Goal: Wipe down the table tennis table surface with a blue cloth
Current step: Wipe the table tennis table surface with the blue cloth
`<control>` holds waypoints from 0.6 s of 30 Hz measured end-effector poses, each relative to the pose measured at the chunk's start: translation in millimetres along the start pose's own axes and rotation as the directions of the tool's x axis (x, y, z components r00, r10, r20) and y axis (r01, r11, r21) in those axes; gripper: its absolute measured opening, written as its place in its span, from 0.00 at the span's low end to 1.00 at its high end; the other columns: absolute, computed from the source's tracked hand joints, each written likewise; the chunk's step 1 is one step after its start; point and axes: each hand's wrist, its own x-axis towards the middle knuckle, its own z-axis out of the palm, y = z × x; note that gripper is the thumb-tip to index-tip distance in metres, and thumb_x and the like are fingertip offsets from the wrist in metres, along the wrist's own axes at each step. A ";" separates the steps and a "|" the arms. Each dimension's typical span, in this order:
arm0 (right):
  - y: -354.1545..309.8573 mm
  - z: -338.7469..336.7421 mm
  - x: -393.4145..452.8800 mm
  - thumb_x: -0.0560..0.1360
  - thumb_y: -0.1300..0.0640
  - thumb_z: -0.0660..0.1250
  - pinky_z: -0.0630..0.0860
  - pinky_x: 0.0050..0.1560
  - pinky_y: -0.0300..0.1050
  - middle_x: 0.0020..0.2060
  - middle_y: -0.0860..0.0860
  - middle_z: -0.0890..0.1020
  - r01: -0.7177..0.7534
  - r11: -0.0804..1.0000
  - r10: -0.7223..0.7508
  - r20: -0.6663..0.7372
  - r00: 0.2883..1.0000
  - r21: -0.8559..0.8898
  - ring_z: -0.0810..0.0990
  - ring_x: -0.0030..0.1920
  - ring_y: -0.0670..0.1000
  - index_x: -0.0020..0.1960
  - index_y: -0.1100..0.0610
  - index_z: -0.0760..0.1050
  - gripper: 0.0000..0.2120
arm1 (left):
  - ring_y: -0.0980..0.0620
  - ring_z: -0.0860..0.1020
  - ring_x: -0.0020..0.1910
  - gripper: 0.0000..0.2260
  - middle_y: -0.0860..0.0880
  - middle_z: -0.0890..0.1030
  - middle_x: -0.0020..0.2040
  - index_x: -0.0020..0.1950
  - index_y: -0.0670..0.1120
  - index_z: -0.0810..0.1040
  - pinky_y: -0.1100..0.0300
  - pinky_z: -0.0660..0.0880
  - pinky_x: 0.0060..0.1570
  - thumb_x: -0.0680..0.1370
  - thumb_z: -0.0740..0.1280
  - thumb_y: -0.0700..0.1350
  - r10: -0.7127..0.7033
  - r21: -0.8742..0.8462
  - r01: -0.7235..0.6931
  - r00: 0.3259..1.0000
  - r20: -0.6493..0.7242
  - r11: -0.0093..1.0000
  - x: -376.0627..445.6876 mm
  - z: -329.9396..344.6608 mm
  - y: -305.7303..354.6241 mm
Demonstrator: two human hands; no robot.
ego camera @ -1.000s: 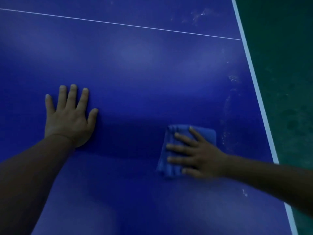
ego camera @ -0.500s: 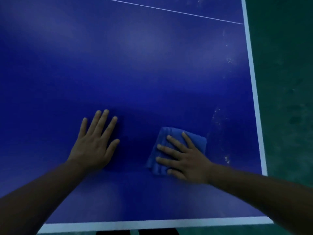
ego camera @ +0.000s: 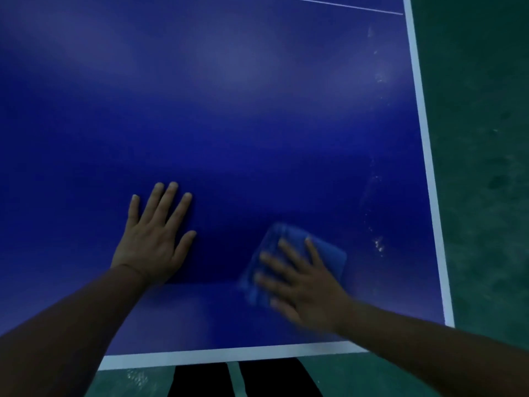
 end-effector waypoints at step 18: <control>-38.2 5.2 -22.4 0.82 0.40 0.56 0.55 0.73 0.72 0.79 0.47 0.61 0.115 0.993 -0.115 0.036 0.993 -0.010 0.56 0.80 0.60 0.78 0.42 0.63 0.25 | 0.45 0.44 0.82 0.32 0.45 0.49 0.83 0.83 0.49 0.51 0.38 0.43 0.77 0.82 0.44 0.63 0.009 -0.042 -0.010 1.000 -0.018 0.999 0.2 -1.6 2.1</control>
